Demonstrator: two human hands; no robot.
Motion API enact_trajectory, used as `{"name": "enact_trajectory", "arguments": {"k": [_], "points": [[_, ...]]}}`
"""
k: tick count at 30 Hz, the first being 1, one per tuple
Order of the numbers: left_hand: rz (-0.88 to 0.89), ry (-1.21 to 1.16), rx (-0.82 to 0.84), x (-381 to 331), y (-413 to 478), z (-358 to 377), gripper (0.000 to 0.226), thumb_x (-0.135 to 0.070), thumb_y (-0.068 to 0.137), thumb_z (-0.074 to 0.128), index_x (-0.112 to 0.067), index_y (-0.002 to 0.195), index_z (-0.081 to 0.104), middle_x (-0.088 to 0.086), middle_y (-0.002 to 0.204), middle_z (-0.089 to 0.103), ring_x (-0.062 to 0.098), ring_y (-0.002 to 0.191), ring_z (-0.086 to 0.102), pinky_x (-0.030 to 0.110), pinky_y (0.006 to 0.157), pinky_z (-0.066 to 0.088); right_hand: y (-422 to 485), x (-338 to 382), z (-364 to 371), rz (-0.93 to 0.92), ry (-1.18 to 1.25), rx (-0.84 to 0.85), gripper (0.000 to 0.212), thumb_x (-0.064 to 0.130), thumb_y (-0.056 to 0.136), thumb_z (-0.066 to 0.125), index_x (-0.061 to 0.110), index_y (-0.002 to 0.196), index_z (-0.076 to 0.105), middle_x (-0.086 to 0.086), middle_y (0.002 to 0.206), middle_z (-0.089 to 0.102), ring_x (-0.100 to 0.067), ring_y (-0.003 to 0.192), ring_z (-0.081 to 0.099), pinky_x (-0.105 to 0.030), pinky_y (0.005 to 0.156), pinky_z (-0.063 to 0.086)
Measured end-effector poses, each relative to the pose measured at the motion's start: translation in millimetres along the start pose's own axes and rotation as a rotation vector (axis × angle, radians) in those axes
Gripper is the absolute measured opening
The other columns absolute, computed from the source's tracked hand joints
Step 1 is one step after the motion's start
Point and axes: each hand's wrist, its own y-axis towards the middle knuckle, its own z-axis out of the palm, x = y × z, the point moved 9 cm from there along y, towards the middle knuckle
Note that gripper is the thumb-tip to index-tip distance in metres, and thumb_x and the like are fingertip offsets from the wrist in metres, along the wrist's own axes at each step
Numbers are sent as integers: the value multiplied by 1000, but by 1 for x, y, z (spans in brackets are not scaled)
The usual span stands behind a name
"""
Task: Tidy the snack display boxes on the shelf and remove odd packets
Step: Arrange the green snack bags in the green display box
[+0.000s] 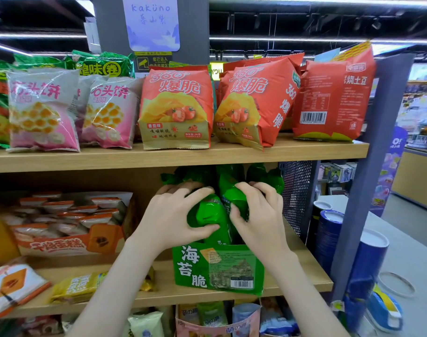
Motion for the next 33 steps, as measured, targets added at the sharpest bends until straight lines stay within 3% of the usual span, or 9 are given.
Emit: {"name": "enact_trajectory", "arguments": {"k": [3, 7, 11, 14, 16, 20, 23, 26, 33], "points": [[2, 27, -5, 0, 2, -2, 68, -73, 70, 53, -28, 120, 65, -2, 104, 69, 20, 75, 69, 32, 76, 53, 1, -3, -6, 40, 45, -24, 36, 24, 83, 56, 15, 118, 50, 6, 106, 58, -19, 109, 47, -41, 86, 39], [-17, 43, 41, 7, 5, -2, 73, -74, 72, 50, -27, 127, 61, -3, 111, 68, 21, 90, 68, 33, 77, 53, 2, -17, -10, 182, 211, 16, 41, 21, 82, 62, 15, 121, 53, 36, 114, 33, -13, 112, 41, -40, 93, 41], [9, 83, 50, -1, 8, 1, 74, -76, 71, 49, -27, 127, 59, -3, 112, 68, 22, 94, 67, 33, 76, 51, -5, -27, -8, 314, 310, 33, 50, 27, 84, 65, 21, 131, 49, 14, 112, 40, -14, 116, 42, -52, 96, 44], [37, 74, 53, -6, 6, 3, 78, -80, 70, 49, -26, 126, 58, 0, 111, 67, 25, 97, 66, 37, 79, 51, 1, -22, -6, 272, 232, 97, 62, 47, 82, 60, 19, 135, 47, 15, 106, 46, -1, 114, 37, -39, 116, 12], [47, 63, 31, -7, 5, 3, 78, -81, 70, 50, -25, 124, 58, 1, 109, 68, 25, 94, 67, 37, 78, 52, 4, -23, -1, 245, 91, 188, 67, 60, 77, 55, 18, 130, 54, 14, 100, 54, 0, 112, 33, -32, 113, -6], [58, 45, 1, -9, 4, -2, 76, -80, 71, 50, -24, 121, 60, 0, 101, 70, 22, 76, 68, 32, 69, 51, -4, -22, 6, 153, -152, 254, 53, 60, 76, 49, 15, 99, 68, 2, 101, 64, -20, 118, 38, -45, 112, -2], [78, 46, -6, -12, 5, -4, 76, -79, 72, 49, -22, 120, 62, 1, 97, 70, 22, 70, 67, 30, 65, 51, -9, -13, 6, 131, -155, 178, 39, 42, 76, 60, 10, 98, 65, -11, 133, 51, -26, 133, 32, -47, 115, -1], [74, 38, -26, -11, 3, -7, 74, -78, 72, 50, -22, 118, 63, 0, 90, 69, 21, 64, 66, 27, 61, 48, -12, -5, 2, 115, -125, 76, 39, 32, 79, 61, 2, 104, 65, -13, 144, 36, -30, 137, 29, -43, 114, 12], [50, 24, 36, -3, 6, -6, 76, -83, 70, 48, -27, 120, 59, -1, 91, 69, 25, 68, 67, 32, 61, 50, -4, 1, -12, 92, -159, -71, 41, 32, 85, 58, -3, 107, 64, -12, 106, 67, -24, 97, 63, -39, 91, 36]]}}
